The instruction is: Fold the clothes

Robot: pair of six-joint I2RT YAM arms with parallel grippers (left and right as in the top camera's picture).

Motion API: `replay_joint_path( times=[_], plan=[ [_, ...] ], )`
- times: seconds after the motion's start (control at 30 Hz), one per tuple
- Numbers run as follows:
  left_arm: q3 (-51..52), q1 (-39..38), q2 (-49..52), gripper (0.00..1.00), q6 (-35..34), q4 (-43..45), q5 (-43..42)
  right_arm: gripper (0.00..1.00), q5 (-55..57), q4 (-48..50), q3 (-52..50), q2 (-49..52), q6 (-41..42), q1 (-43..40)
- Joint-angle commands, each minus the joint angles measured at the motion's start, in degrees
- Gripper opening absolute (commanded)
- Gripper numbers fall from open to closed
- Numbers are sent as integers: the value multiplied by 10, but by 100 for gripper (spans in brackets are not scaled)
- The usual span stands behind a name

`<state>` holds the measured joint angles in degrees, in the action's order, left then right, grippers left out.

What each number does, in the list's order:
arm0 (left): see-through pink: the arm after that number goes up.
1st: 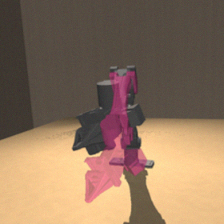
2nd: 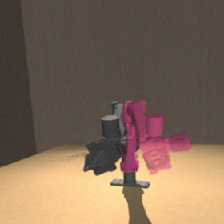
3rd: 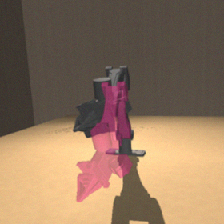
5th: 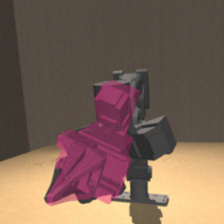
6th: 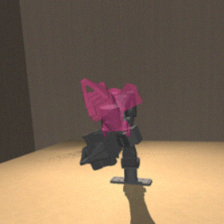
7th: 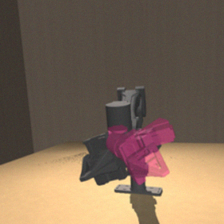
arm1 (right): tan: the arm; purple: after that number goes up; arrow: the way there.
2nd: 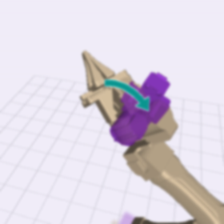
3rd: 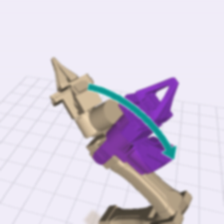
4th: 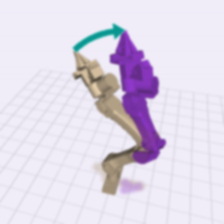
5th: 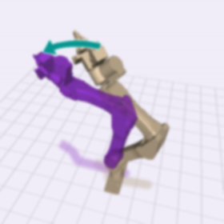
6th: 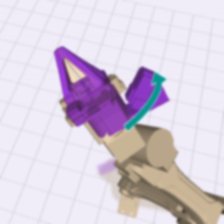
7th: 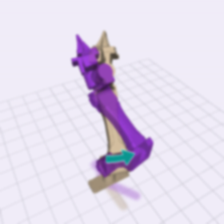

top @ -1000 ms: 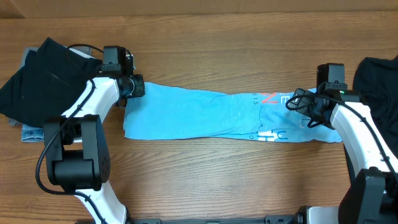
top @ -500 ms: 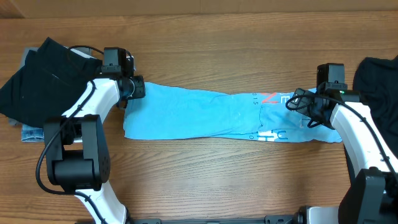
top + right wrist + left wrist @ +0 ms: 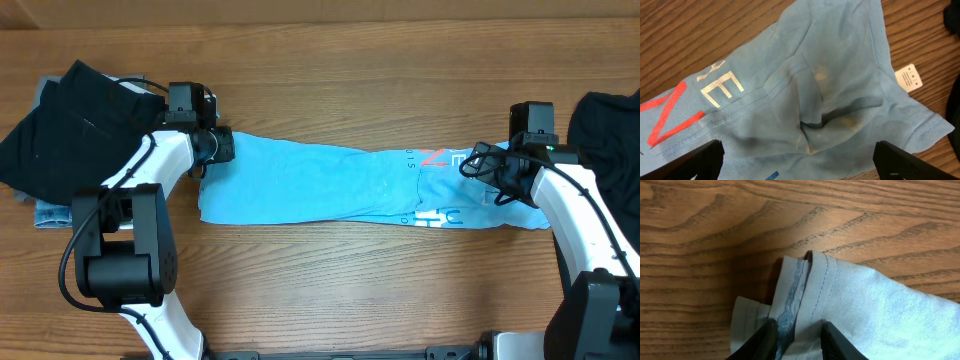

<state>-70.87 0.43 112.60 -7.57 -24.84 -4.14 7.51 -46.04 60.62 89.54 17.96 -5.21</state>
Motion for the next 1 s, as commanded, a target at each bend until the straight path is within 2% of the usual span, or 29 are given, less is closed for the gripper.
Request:
replay_joint_path(
  times=[0.0, 0.3, 0.37, 0.43, 0.5, 0.67, 0.97],
  plan=[
    [6, 2, 7, 33, -3, 2, -15, 100, 4, 3, 0, -2, -2, -2],
    [6, 2, 7, 33, -3, 1, -19, 100, 4, 3, 0, -2, -2, -2],
    [6, 2, 7, 28, -3, 0, -19, 100, 4, 3, 0, -2, -2, -2],
    [6, 2, 7, 17, -3, 0, -21, 100, 4, 3, 0, -2, -2, -2],
    [6, 2, 7, 13, -3, 0, -38, 100, 4, 3, 0, -2, -2, -2],
    [6, 2, 7, 8, -3, 0, -49, 100, 4, 3, 0, -2, -2, -2],
    [-29, 3, 6, 6, -1, -30, -43, 100, 4, 3, 0, -2, -2, -2]
  ],
)
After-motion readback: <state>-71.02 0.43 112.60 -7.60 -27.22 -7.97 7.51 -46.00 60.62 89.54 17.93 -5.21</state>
